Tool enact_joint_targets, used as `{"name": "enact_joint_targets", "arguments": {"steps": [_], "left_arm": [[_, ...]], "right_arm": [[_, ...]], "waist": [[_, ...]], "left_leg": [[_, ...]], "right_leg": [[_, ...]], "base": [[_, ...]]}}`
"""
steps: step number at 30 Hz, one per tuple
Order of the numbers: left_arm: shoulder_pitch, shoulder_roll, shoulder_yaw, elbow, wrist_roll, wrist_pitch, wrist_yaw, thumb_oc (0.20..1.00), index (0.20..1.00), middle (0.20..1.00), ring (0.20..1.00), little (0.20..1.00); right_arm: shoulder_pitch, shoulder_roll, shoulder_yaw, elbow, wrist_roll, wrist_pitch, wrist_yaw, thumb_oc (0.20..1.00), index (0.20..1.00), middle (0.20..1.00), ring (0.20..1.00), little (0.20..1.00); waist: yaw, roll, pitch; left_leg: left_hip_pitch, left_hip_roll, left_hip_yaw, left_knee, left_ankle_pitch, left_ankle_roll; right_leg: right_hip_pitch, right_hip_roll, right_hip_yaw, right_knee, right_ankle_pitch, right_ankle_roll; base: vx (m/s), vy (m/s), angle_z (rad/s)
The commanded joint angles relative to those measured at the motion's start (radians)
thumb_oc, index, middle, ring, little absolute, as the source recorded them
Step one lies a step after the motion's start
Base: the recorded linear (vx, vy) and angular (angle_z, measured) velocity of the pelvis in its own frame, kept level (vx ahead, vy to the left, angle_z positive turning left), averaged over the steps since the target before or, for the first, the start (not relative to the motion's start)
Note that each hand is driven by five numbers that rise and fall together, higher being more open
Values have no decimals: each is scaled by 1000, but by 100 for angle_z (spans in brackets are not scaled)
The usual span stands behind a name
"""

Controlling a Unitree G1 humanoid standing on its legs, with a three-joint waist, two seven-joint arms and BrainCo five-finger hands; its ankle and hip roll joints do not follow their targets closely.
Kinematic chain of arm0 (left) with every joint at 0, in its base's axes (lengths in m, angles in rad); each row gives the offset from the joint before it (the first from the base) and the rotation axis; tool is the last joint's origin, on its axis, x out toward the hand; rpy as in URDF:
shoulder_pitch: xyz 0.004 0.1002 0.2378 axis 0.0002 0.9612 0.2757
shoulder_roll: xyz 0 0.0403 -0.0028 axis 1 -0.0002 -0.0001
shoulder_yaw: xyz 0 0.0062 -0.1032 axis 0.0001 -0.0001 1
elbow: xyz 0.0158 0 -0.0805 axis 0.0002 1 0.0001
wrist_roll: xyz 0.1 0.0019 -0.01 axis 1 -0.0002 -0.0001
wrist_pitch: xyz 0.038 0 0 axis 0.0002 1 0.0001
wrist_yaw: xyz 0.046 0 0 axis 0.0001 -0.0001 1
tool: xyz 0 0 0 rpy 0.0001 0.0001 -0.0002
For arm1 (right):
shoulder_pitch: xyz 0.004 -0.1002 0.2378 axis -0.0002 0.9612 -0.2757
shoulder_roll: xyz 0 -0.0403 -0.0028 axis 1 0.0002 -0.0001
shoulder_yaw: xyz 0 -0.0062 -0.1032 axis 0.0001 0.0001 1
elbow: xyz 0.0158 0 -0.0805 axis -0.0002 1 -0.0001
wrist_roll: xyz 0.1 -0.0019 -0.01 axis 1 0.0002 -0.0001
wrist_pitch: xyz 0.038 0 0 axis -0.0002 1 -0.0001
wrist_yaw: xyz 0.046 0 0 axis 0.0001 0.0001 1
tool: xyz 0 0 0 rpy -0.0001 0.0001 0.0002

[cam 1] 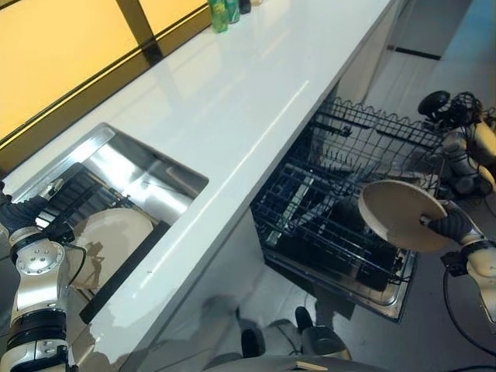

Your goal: Pick up plates and place into dishwasher.

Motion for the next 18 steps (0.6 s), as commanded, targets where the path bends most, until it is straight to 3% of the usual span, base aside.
{"name": "enact_joint_targets", "arguments": {"steps": [1,9,18], "left_arm": [[-70,117,-13,-54,2,-12,5,1000,1000,1000,1000,1000],[-118,158,-39,-52,-17,-4,12,1000,1000,1000,1000,1000],[-179,181,-77,-41,-16,-5,18,1000,1000,1000,1000,1000]], "right_arm": [[-91,-62,48,26,-50,-44,40,200,200,200,200,200],[-130,-87,153,88,-161,-77,135,200,200,200,200,200],[-174,-87,262,98,-234,-113,173,200,200,200,200,200]], "waist": [[45,-62,-44],[73,-69,-18],[78,-64,9]], "left_leg": [[-66,-7,-53,16,24,-16],[-99,-2,-76,17,41,-24],[-118,-1,-84,21,47,-27]], "right_leg": [[-70,-119,2,133,-11,93],[-79,-128,-32,130,-13,88],[-87,-127,-38,133,-17,81]], "base": [[-31,-64,25],[-42,-44,12],[-33,-24,6]]}}
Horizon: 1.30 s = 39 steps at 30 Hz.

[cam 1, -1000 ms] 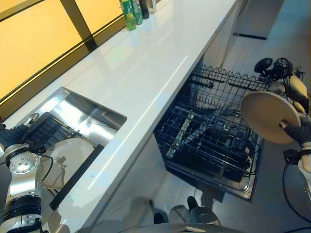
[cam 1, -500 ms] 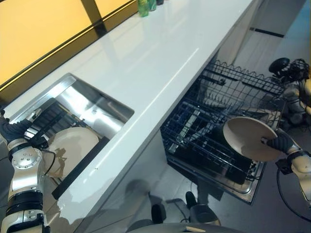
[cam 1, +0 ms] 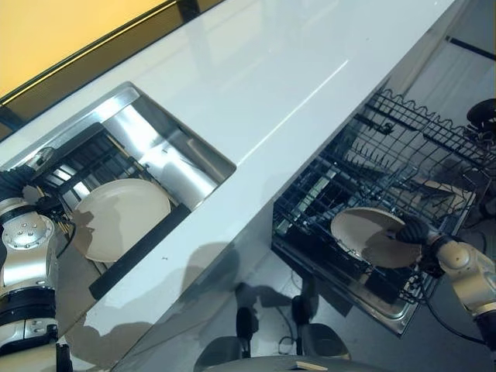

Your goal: Pick up plates and place into dishwasher.

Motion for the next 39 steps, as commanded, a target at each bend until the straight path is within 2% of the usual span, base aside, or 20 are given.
{"name": "enact_joint_targets", "arguments": {"steps": [1,3,6,9,12,15,24,25,26,27,28,33,39], "left_arm": [[-68,80,-31,-21,-5,-29,15,1000,1000,1000,1000,1000],[-72,82,-34,-20,-7,-30,18,1000,1000,1000,1000,1000],[-68,79,-30,-14,-10,-41,21,1000,1000,1000,1000,1000],[-68,75,-33,-19,-10,-43,32,1000,1000,1000,1000,1000],[-84,75,-43,-14,14,-48,42,1000,1000,1000,1000,1000],[-107,102,-63,-11,20,-25,16,1000,1000,1000,1000,1000],[-172,118,-110,10,-20,17,-15,1000,1000,1000,1000,1000],[-179,121,-115,16,-21,19,-22,1000,1000,1000,1000,1000],[-187,124,-120,21,-22,25,-30,1000,1000,1000,1000,1000],[-196,130,-125,24,8,35,-22,1000,1000,1000,1000,1000],[-201,141,-136,33,79,34,-5,1000,1000,1000,1000,1000],[-195,197,-162,3,137,55,-31,1000,1000,1000,1000,1000],[-178,227,-177,40,171,183,-96,1000,1000,1000,1000,1000]], "right_arm": [[-58,-68,40,-4,-59,-54,21,200,200,200,200,200],[-62,-72,55,-12,-63,-60,46,200,200,200,200,200],[-44,-60,95,-48,-147,-59,105,200,200,200,200,200],[-11,-33,141,-71,-175,-18,109,200,200,200,200,200],[10,23,191,-26,-214,20,32,200,200,200,200,200],[22,57,219,-5,-238,55,-24,200,200,200,200,200],[34,143,279,-11,-204,117,-108,200,200,200,200,200],[32,146,282,-9,-197,120,-119,416,416,416,416,416],[30,149,283,-9,-191,123,-137,768,768,768,768,768],[27,151,281,-10,-188,124,-148,1000,1000,1000,1000,1000],[26,150,280,-10,-183,123,-160,1000,1000,1000,1000,1000],[37,139,241,-28,-157,133,-175,1000,1000,1000,1000,1000],[34,113,137,-71,-11,143,-289,1000,1000,1000,1000,1000]], "waist": [[9,-26,-45],[9,-25,-43],[9,-23,-40],[5,-20,-29],[2,-12,-15],[-3,-4,-1],[-8,8,16],[-8,9,16],[-7,10,16],[-7,10,15],[-7,11,14],[-5,12,4],[-10,16,-10]], "left_leg": [[-78,4,-24,21,44,-26],[-81,5,-25,22,45,-27],[-89,6,-23,24,47,-29],[-95,6,-25,24,49,-27],[-103,5,-29,23,51,-24],[-115,3,-31,24,54,-23],[-136,-7,-43,29,59,-19],[-138,-7,-43,30,59,-19],[-138,-7,-43,30,59,-19],[-139,-8,-44,29,59,-19],[-139,-8,-44,29,59,-19],[-138,-9,-43,28,59,-20],[-120,-9,-46,34,49,-19]], "right_leg": [[-88,-114,27,167,-23,87],[-90,-114,27,168,-24,87],[-95,-111,30,169,-27,86],[-101,-106,35,172,-29,83],[-108,-100,40,174,-31,78],[-119,-96,45,178,-33,76],[-132,-87,53,185,-38,70],[-132,-87,53,185,-38,70],[-132,-87,52,185,-38,70],[-131,-86,52,183,-38,70],[-131,-86,52,182,-38,70],[-128,-86,51,179,-36,74],[-113,-85,53,182,-39,74]], "base": [[0,0,0],[0,0,0],[0,0,0],[-27,-4,1],[-48,5,1],[-62,17,2],[-18,8,3],[0,0,0],[0,0,0],[-13,6,4],[-13,7,7],[-5,3,5],[37,13,4]]}}
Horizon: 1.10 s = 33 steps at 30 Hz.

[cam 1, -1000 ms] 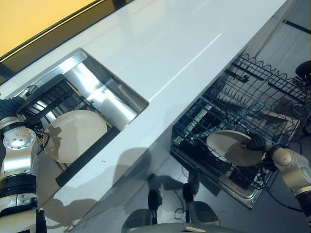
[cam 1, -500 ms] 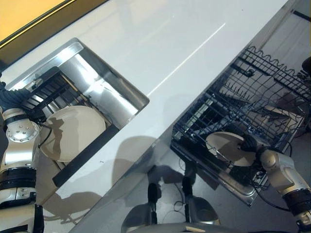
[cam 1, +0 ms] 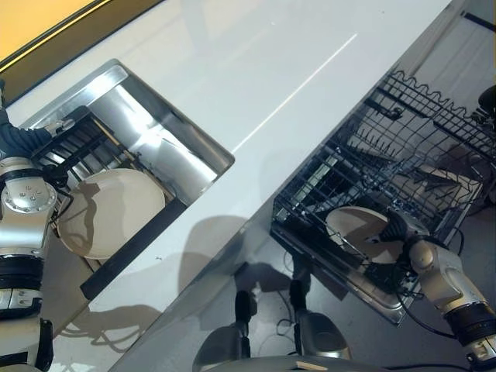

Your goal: Pick up plates and place into dishwasher.

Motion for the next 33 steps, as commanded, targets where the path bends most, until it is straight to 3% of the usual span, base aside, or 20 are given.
{"name": "enact_joint_targets", "arguments": {"steps": [1,6,13,27,30,33], "left_arm": [[-27,58,5,23,34,46,-24,1000,1000,1000,1000,1000],[51,23,57,68,9,66,-66,1000,1000,1000,1000,1000],[130,-45,63,94,9,117,-153,1000,1000,1000,1000,1000],[162,-83,11,160,2,101,-281,1000,1000,1000,1000,1000],[158,-91,-10,169,16,122,-285,1000,1000,1000,1000,1000],[153,-93,-28,227,69,204,-228,1000,1000,1000,1000,1000]], "right_arm": [[78,11,7,-77,114,7,-67,1000,1000,1000,1000,1000],[84,-17,-127,-161,124,-9,-129,1000,1000,1000,1000,1000],[80,-84,-268,-263,176,-25,-132,1000,1000,1000,1000,1000],[66,-167,-389,-341,236,-96,-179,1000,1000,1000,1000,1000],[44,-181,-394,-344,250,-102,-203,1000,1000,1000,1000,1000],[14,-206,-408,-360,273,-105,-226,1000,1000,1000,1000,1000]], "waist": [[7,13,-60],[-6,27,-70],[-24,50,-81],[-39,64,-71],[-38,66,-69],[-41,72,-68]], "left_leg": [[-72,-6,-8,36,33,-13],[-61,-6,0,38,28,-13],[-37,-13,13,33,25,-13],[-35,-26,49,36,25,-14],[-35,-28,50,40,23,-13],[-34,-34,52,47,21,-13]], "right_leg": [[-82,-83,72,184,-40,75],[-82,-81,84,193,-46,75],[-77,-84,95,204,-56,74],[-85,-98,98,203,-54,77],[-86,-100,98,205,-54,77],[-86,-102,103,207,-53,78]], "base": [[20,23,9],[43,79,2],[70,126,-2],[36,105,-7],[25,79,-1],[33,109,0]]}}
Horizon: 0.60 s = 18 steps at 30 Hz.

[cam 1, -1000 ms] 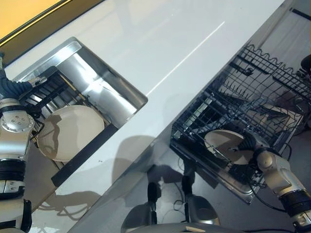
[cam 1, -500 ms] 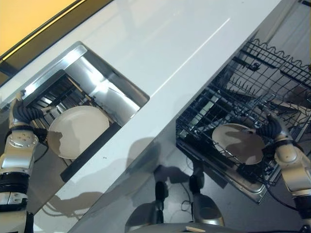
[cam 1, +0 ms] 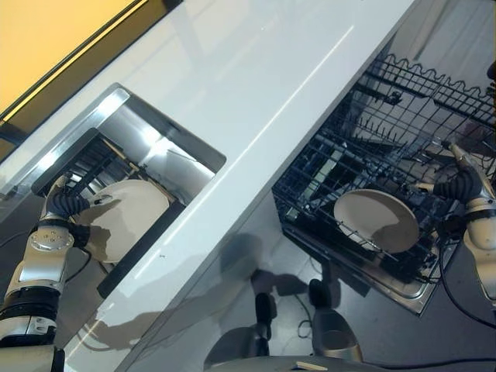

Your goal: Pick up plates and place into dishwasher.

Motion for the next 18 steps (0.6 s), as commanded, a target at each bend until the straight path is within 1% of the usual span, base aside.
{"name": "enact_joint_targets", "arguments": {"steps": [1,4,7,9,12,14,18], "left_arm": [[-14,26,-2,123,86,72,93,1000,1000,1000,1000,1000],[-36,40,7,168,107,97,126,1000,1000,1000,1000,1000],[-58,45,8,175,114,112,116,1000,1000,1000,1000,1000],[-73,43,-3,178,126,136,104,1000,1000,1000,1000,1000],[-92,44,-27,199,160,169,87,1000,1000,1000,1000,1000],[-101,54,-41,222,162,167,92,1000,1000,1000,1000,1000],[-117,72,-43,246,149,138,105,1000,1000,1000,1000,1000]], "right_arm": [[-47,-87,-52,-100,35,-50,-59,1000,1000,1000,1000,1000],[-58,-120,-63,-114,59,-46,-51,1000,1000,1000,1000,1000],[-66,-135,-71,-119,94,-50,-32,1000,1000,1000,1000,1000],[-76,-143,-67,-119,101,-41,-21,1000,1000,1000,1000,1000],[-102,-147,-50,-119,97,-25,-11,1000,1000,1000,1000,1000],[-113,-152,-41,-118,101,-21,-12,1000,1000,1000,1000,1000],[-119,-156,-37,-115,108,-27,-18,1000,1000,1000,1000,1000]], "waist": [[-1,-40,-78],[-12,-45,-76],[-18,-52,-68],[-19,-55,-59],[-21,-56,-47],[-27,-57,-36],[-37,-59,-18]], "left_leg": [[-64,-20,23,52,9,-23],[-69,-24,33,81,-5,-26],[-84,-29,39,125,-22,-27],[-99,-33,40,154,-29,-27],[-112,-35,42,163,-30,-25],[-118,-35,48,162,-28,-25],[-130,-34,60,161,-26,-26]], "right_leg": [[-87,-88,67,180,-56,65],[-90,-89,78,184,-57,64],[-95,-91,86,191,-57,64],[-102,-93,90,202,-56,64],[-113,-93,97,206,-53,64],[-122,-91,106,206,-47,66],[-144,-91,116,208,-38,69]], "base": [[42,132,1],[37,93,-4],[22,67,-9],[14,67,-4],[6,75,-2],[9,82,-4],[21,74,-11]]}}
